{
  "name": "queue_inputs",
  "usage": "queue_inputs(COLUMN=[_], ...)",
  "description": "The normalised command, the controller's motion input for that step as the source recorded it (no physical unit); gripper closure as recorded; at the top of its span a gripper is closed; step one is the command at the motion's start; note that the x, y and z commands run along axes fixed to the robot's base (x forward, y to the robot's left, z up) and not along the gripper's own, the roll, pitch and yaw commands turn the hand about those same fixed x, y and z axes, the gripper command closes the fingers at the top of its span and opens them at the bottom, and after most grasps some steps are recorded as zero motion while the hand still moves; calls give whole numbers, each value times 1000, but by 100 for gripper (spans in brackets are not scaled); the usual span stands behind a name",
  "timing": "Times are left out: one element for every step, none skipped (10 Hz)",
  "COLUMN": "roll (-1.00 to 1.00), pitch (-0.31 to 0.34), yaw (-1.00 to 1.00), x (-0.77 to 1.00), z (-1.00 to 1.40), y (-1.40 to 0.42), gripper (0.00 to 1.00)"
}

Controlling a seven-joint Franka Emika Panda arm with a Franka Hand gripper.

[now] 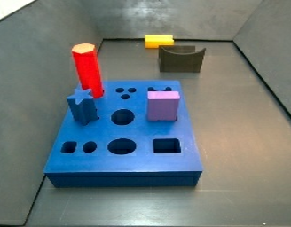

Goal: Pick up the arch object. Move up. Place the arch object on the fixture. Regrasp the arch object. Move to above the board. Insert the arch object.
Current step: Pick up the arch object.

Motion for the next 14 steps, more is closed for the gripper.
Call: queue_inputs(roll=[-21, 0, 0, 0, 0, 0, 0, 0, 0, -11, -21, -67, -3, 0], pitch=[0, -20, -29, -74, -96, -99, -154, -161, -106, -46, -34, -109, -113, -106], yaw=[-929, -1000, -1000, -1000, -1000, -1000, -886, -706, -431, -223, -197, -646, -940, -974], x=[46, 0, 0, 0, 0, 0, 46, 69, 191, 306, 337, 320, 131, 83], z=[0, 0, 0, 0, -80, -131, -140, -200, -306, -309, -294, -63, -63, -89], y=[0, 0, 0, 0, 0, 0, 126, 303, 586, 754, 763, 326, 60, 29], gripper=[0, 0, 0, 0, 0, 0, 0, 0, 0, 0, 0, 0, 0, 0])
